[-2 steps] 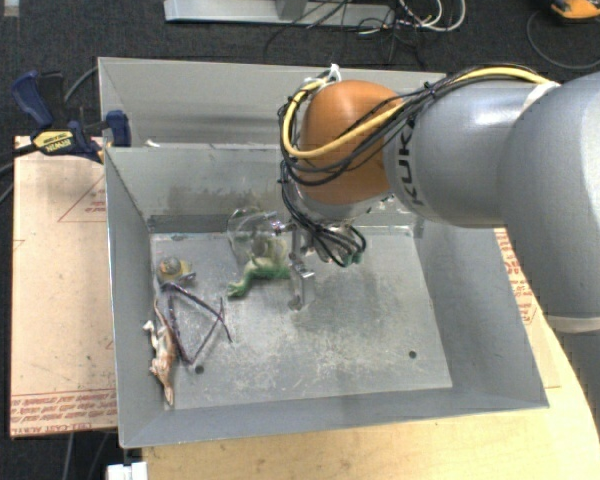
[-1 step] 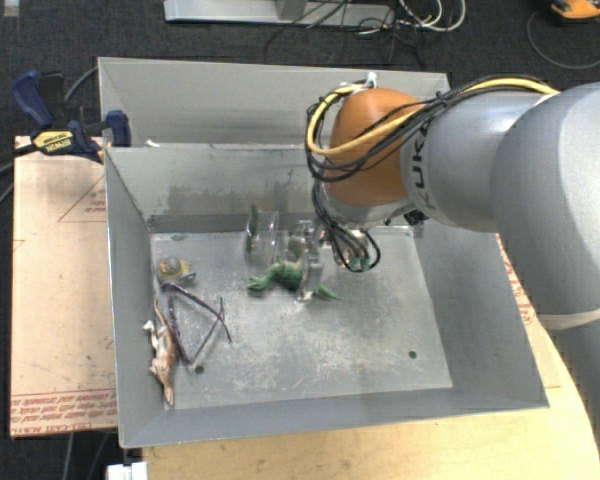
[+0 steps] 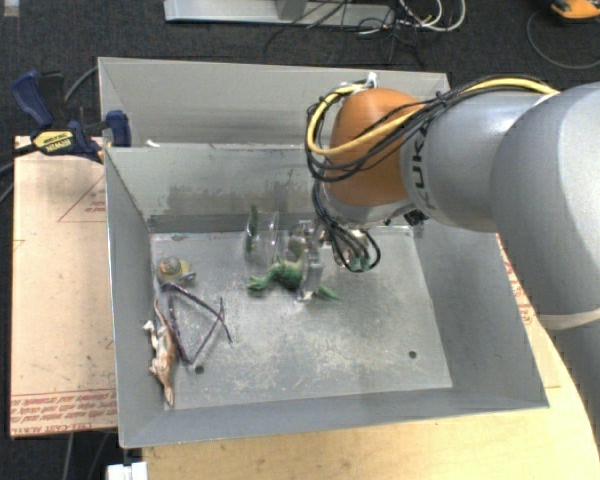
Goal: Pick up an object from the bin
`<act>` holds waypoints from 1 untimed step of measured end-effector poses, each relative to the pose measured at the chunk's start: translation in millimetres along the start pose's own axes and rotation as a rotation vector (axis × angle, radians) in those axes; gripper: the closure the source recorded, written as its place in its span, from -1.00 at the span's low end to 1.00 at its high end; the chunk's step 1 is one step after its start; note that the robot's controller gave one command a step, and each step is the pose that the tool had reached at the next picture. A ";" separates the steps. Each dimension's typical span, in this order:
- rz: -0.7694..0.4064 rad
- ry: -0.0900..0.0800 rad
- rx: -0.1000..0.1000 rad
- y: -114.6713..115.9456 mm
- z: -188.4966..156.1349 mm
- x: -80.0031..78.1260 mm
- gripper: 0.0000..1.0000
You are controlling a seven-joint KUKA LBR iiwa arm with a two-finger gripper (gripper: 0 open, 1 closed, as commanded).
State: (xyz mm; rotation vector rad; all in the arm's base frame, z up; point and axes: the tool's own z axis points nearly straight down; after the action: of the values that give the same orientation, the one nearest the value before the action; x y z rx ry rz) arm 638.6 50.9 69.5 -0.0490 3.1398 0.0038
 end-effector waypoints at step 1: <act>0.004 -0.005 -0.001 -4.7 -0.7 -15.7 1.00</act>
Offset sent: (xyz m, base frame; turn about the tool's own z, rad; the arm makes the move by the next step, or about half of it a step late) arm 0.0092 -0.0048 0.0005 0.0149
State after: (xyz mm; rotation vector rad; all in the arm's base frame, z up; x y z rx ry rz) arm 654.4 46.7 70.2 -0.0425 3.1353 0.0057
